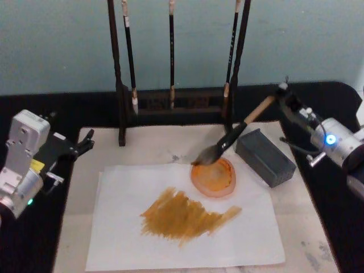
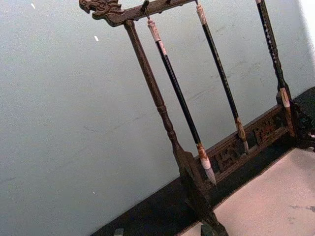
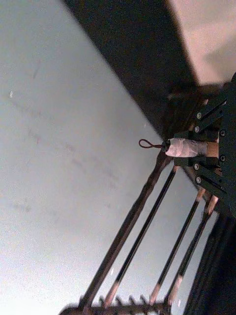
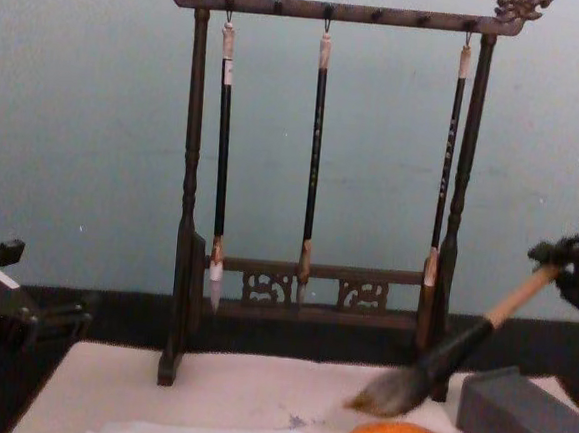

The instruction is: Pick up the brush from the inkstone, write on the paper, then place the brush back to its original position.

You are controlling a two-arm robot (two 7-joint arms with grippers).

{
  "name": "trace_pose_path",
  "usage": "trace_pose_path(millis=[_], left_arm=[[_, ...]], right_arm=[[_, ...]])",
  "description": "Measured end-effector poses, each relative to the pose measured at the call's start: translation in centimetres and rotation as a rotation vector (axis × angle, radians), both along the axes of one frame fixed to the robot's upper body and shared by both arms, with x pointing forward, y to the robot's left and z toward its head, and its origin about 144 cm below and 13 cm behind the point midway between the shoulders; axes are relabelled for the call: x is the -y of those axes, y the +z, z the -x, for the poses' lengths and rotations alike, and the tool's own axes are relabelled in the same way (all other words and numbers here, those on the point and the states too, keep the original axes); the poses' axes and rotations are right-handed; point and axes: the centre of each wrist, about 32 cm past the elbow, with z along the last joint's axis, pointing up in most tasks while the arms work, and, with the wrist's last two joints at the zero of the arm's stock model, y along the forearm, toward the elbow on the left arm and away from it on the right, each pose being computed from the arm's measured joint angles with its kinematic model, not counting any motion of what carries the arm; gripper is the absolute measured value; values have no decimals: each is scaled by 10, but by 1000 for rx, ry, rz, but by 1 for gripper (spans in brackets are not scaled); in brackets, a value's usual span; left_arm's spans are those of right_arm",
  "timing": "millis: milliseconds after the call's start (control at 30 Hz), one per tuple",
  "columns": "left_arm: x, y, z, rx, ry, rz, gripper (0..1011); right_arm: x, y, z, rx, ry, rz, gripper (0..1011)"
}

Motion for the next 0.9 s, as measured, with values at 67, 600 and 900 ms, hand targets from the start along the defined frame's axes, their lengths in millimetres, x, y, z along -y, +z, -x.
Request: trace_pose_path(millis=[67, 600, 900], left_arm=[[0, 0, 0, 0, 0, 0, 1010], [0, 0, 0, 0, 0, 0, 1010], [0, 0, 0, 0, 0, 0, 1010]], right_arm=[[0, 6, -2, 10, 9, -6, 175], [-2, 62, -27, 180, 78, 126, 176], [-19, 96, -26, 414, 195, 416, 175]])
